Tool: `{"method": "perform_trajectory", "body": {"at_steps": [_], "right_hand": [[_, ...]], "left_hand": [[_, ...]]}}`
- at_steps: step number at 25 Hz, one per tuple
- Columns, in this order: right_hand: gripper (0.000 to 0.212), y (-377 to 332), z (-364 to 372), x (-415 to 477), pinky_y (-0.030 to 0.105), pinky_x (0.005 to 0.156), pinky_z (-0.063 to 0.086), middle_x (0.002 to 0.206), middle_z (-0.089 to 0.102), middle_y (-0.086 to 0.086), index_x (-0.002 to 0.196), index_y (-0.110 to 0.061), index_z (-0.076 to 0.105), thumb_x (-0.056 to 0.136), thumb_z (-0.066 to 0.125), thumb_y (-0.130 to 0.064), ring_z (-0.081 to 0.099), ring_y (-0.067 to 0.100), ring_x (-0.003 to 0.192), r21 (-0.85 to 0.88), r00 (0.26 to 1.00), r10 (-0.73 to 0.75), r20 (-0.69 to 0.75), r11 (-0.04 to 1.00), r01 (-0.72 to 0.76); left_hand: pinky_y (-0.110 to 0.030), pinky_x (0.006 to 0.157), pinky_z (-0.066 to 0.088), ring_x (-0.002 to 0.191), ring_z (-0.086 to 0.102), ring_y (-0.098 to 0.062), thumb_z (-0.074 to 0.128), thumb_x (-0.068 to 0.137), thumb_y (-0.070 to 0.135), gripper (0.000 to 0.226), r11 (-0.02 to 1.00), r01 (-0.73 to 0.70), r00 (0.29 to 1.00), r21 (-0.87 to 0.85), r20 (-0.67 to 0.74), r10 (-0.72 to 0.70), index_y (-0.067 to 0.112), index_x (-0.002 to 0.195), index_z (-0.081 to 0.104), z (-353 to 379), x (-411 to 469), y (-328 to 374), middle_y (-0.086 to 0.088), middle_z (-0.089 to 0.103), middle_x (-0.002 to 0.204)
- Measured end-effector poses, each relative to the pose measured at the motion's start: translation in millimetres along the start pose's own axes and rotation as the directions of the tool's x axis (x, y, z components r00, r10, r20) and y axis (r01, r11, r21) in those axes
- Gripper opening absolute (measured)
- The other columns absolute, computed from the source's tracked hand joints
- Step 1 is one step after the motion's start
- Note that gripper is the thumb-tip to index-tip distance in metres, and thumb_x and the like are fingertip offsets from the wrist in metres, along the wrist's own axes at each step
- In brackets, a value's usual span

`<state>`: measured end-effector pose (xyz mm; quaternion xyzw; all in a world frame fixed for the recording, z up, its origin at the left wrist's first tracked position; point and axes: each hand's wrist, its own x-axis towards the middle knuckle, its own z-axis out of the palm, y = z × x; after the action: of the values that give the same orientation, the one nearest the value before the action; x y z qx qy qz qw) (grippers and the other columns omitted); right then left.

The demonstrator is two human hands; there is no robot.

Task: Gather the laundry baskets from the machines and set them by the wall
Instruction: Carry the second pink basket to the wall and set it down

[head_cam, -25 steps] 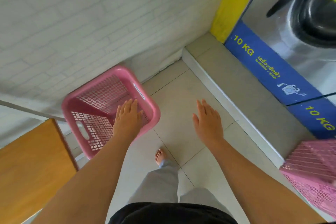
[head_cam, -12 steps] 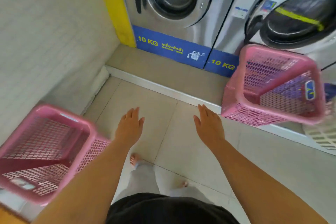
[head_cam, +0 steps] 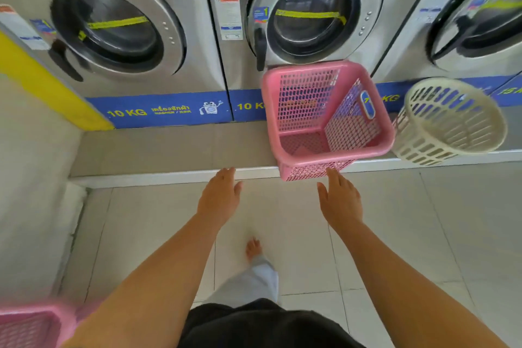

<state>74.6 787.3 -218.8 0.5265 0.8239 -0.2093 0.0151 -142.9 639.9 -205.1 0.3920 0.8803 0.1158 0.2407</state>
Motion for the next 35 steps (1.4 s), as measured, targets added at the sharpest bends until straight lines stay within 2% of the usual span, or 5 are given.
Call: {"method": "perform_trajectory", "body": {"at_steps": [8,13,26,31,35], "right_hand": [[0.045,37,-34,116,0.049,0.113,0.035,0.148,0.046,0.009,0.140,-0.011,0.039,0.099,0.045,-0.027,0.043,0.030,0.136,0.151,0.968,0.238,-0.076,0.963,-0.224],[0.042,68,-44,180,0.053,0.106,0.041,0.142,0.050,0.010,0.133,-0.011,0.042,0.095,0.048,-0.026,0.047,0.032,0.129,0.202,0.960,0.276,-0.052,0.944,-0.261],[0.069,164,-45,383,0.050,0.113,0.030,0.162,0.017,0.006,0.154,-0.026,0.012,0.096,0.049,-0.031,0.031,0.035,0.142,0.080,0.988,0.142,0.054,0.986,-0.146],[0.074,192,-32,418,0.052,0.084,0.051,0.161,0.021,0.005,0.149,-0.048,0.002,0.096,0.046,-0.023,0.049,0.038,0.129,0.163,0.999,0.019,0.039,0.986,-0.025],[0.069,198,-29,419,0.046,0.079,0.053,0.157,0.030,0.004,0.150,-0.046,0.016,0.095,0.047,-0.016,0.052,0.034,0.125,0.181,0.996,-0.081,-0.028,0.980,0.084]], "left_hand": [[-0.040,0.106,0.035,0.134,0.041,-0.033,0.043,0.100,0.029,0.054,0.999,-0.032,0.997,0.033,0.066,0.030,0.008,0.149,0.032,-8,139,73,-0.015,0.038,0.149],[-0.043,0.105,0.038,0.130,0.044,-0.036,0.045,0.100,0.027,0.055,0.999,0.036,0.995,0.002,0.096,-0.036,0.007,0.149,0.031,7,189,103,-0.018,0.039,0.148],[-0.055,0.104,0.039,0.133,0.042,-0.043,0.044,0.099,0.031,0.070,0.827,0.526,0.848,-0.202,0.053,-0.527,0.013,0.155,0.006,84,306,153,-0.018,0.025,0.156],[-0.055,0.094,0.044,0.120,0.053,-0.048,0.049,0.096,0.031,0.074,0.788,0.565,0.803,-0.246,-0.054,-0.593,0.027,0.155,0.004,103,336,138,-0.019,0.039,0.149],[-0.054,0.089,0.047,0.114,0.057,-0.047,0.046,0.097,0.030,0.070,0.801,0.543,0.800,-0.252,-0.136,-0.585,0.035,0.154,0.005,107,337,134,-0.015,0.046,0.145]]}}
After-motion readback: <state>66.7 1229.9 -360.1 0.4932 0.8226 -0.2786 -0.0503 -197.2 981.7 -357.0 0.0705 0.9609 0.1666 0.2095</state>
